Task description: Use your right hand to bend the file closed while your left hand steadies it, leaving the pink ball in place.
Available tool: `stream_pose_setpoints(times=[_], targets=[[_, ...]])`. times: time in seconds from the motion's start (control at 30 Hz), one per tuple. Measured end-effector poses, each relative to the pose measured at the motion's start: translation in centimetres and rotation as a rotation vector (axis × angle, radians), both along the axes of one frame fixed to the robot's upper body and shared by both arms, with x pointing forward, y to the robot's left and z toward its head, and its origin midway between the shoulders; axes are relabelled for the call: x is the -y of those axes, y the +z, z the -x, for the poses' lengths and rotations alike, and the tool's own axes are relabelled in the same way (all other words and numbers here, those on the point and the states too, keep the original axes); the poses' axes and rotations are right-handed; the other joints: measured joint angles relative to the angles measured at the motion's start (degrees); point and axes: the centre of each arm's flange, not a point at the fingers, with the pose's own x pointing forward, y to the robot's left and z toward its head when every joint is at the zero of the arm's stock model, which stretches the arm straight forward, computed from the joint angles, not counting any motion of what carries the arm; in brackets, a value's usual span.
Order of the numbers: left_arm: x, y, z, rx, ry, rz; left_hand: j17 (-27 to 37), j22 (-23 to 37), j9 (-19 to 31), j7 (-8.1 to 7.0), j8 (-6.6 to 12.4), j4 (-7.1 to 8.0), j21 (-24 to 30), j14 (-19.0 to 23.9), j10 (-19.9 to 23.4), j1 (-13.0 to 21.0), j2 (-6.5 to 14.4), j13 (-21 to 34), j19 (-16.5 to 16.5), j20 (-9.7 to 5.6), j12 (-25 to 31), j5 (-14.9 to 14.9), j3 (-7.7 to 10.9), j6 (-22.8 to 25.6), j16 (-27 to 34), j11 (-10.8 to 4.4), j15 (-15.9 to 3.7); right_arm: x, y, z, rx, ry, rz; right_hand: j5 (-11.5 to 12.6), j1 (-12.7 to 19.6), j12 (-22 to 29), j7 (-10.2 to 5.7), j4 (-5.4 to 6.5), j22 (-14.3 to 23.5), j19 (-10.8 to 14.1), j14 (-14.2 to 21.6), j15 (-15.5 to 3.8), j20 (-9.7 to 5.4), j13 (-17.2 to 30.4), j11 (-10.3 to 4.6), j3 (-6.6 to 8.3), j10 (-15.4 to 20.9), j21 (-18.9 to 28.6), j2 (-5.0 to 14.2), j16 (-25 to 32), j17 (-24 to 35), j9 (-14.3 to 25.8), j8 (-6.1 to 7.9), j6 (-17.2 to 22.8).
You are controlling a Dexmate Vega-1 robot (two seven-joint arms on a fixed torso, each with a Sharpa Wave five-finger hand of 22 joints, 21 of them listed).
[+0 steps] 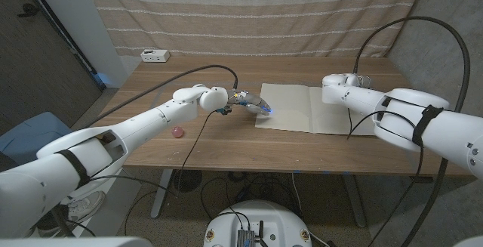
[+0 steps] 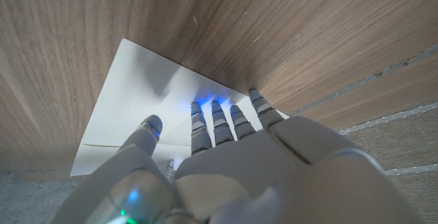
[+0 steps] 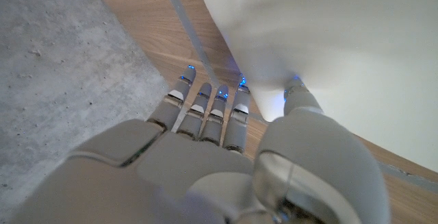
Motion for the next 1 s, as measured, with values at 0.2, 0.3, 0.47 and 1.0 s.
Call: stream_pose_setpoints(times=[0.2, 0.3, 0.47, 1.0], targets=[[0.0, 0.1, 0.1, 0.002, -0.002, 0.002, 0.0, 0.0, 0.0, -0.52, -0.23, 0.24, 0.0, -0.2, -0.5, -0.3, -0.3, 0.0, -0.2, -0.19, 0.0, 0.0, -0.24, -0.5, 0.0, -0.08, -0.20, 0.3, 1.1, 0.3, 0.057, -0.028, 0.064, 1.7, 8.1, 0.3, -0.48, -0.91, 0.4, 9.4, 14.2, -0.60, 0.20, 0.3, -0.80, 2.33, 5.1, 3.2, 0.13, 5.5, 2.5, 0.1, -0.51, 1.3], [0.0, 0.1, 0.1, 0.003, -0.001, 0.003, 0.0, 0.0, 0.0, -0.52, -0.23, 0.24, 0.0, -0.2, -0.5, -0.3, -0.3, 0.0, -0.2, -0.19, 0.0, 0.0, -0.24, -0.5, 0.0, -0.08, -0.20, -1.4, -0.6, 0.2, 0.099, 0.078, 0.061, 1.7, 11.7, 0.3, -0.48, -0.92, 0.6, 14.6, 19.6, -1.31, -0.31, 0.5, -0.85, 3.09, 6.5, 5.3, 1.09, 8.2, 4.3, 0.1, -0.63, 1.3], [0.0, 0.1, 0.1, 0.003, 0.001, 0.003, 0.0, 0.0, 0.0, -0.52, -0.23, 0.24, 0.0, -0.4, -0.6, -0.6, -0.6, 0.3, -0.2, -0.19, 0.0, 0.0, -0.24, -1.1, 0.0, -0.20, -0.40, -1.9, -1.2, 0.5, 0.189, 0.136, 0.013, 1.2, 14.6, 0.2, 0.73, -0.66, 0.9, 20.0, 23.6, -2.57, -0.71, 0.5, 0.31, 3.82, 7.6, 7.7, 2.57, 10.5, 6.5, 0.4, -1.28, -0.2], [-0.1, 0.0, -0.2, -0.002, 0.007, 0.004, 0.0, 0.0, 0.0, -1.34, -0.23, 0.47, 0.0, -0.7, -1.1, -0.6, -0.6, 0.3, -0.2, -0.19, 0.0, 0.0, -0.48, -2.6, 0.0, -0.31, -0.11, -1.4, -0.6, 2.2, 0.514, 0.254, -0.263, -1.6, 17.7, 0.6, 2.01, -0.21, 0.7, 17.1, 26.8, -3.49, 4.94, 1.1, 1.87, 5.36, 11.0, 7.1, 3.93, 10.7, 8.4, 0.5, -0.38, 1.1]])
